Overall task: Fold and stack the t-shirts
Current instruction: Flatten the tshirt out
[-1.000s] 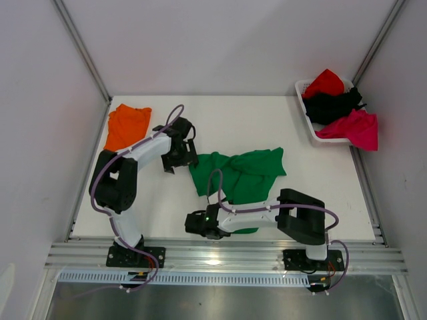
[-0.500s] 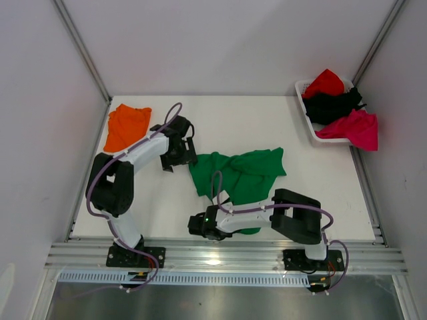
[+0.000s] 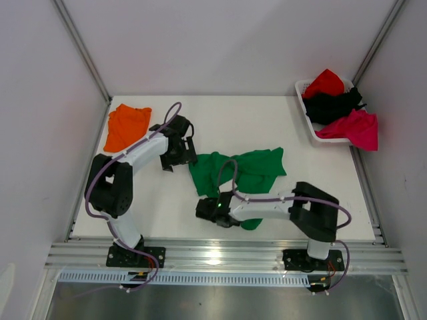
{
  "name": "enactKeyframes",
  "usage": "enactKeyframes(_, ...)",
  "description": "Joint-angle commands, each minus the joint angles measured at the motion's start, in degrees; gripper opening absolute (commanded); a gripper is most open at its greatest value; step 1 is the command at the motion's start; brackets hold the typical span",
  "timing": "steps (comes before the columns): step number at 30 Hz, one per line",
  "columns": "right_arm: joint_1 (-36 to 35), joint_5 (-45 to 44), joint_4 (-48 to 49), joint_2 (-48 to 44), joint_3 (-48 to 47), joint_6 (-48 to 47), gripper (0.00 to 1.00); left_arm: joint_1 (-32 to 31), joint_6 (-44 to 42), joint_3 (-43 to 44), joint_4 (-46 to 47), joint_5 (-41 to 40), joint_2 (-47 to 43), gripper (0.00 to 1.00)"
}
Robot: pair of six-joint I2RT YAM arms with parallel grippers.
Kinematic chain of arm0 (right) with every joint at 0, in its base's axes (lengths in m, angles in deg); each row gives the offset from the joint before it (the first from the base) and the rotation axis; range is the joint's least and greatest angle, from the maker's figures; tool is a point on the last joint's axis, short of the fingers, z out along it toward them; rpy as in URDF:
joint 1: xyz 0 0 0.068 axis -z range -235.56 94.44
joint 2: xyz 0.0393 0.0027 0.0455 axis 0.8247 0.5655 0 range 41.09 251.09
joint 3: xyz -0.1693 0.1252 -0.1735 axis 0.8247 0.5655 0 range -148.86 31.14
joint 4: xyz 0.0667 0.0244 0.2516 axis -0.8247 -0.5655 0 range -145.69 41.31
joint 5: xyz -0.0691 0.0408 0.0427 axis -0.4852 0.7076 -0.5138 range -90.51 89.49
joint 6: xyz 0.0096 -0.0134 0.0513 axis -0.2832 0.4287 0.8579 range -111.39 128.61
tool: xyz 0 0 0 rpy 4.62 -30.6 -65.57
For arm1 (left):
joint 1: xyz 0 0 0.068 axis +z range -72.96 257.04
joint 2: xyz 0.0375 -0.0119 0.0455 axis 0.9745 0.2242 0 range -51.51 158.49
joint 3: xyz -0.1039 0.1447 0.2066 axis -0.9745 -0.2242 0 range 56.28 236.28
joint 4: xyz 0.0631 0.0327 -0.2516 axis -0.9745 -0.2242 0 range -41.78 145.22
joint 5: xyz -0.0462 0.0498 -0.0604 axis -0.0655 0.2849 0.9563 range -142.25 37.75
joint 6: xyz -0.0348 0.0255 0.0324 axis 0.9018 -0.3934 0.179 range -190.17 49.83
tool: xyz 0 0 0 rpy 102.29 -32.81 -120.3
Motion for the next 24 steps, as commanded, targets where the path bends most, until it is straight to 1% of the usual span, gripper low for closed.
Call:
enactKeyframes(1, 6.8, -2.6, 5.0, -11.2, -1.0, -6.7, 0.00, -0.6, -0.1, 0.8, 0.4, 0.6, -2.1, 0.88)
enactKeyframes(2, 8.4, -2.2, 6.5, -13.5, -1.0, -8.8, 0.00, -0.6, -0.1, 0.7, 0.4, 0.7, -1.9, 0.88)
enactKeyframes(3, 10.0, -1.8, 9.5, -18.0, -1.0, -10.7, 0.00, -0.6, 0.0, 0.8, 0.6, 0.9, -1.6, 0.88)
enactKeyframes(4, 13.1, -0.8, 11.0, -20.0, -1.0, -14.8, 0.00, -0.6, 0.0, 0.4, 0.6, 1.0, -1.5, 0.88)
enactKeyframes(6, 16.1, -0.7, 14.4, -23.4, -1.3, -18.6, 0.00, -0.7, 0.1, 0.2, 1.0, 1.1, -1.2, 0.88)
enactKeyframes(8, 20.4, -1.4, 15.3, -26.4, -2.9, -23.4, 0.00, -0.6, 0.1, 0.0, 1.4, 1.4, -0.6, 0.88)
enactKeyframes(12, 27.0, -3.3, 17.6, -27.6, -6.1, -29.0, 0.00, -0.7, 0.3, 0.1, 1.7, 2.2, 0.5, 0.88)
enactKeyframes(15, 33.3, -0.8, 22.1, -28.4, -5.8, -30.8, 0.00, -0.8, 0.3, 0.3, 2.1, 2.6, 0.9, 0.87)
enactKeyframes(16, 34.9, 1.5, 23.1, -28.4, -5.8, -31.0, 0.00, -0.9, 0.3, 0.4, 2.1, 2.6, 1.0, 0.87)
enactKeyframes(18, 38.4, 1.4, 26.7, -28.3, -5.6, -32.7, 0.00, -1.0, 0.3, 0.5, 2.2, 2.6, 1.3, 0.87)
enactKeyframes(22, 44.6, 1.1, 31.3, -27.2, -8.1, -36.1, 0.00, -1.2, 0.4, 0.8, 2.8, 3.3, 3.0, 0.87)
enactKeyframes(24, 48.4, 4.2, 36.1, -26.8, -10.3, -38.6, 0.00, -1.4, 0.5, 0.8, 3.2, 4.2, 3.7, 0.87)
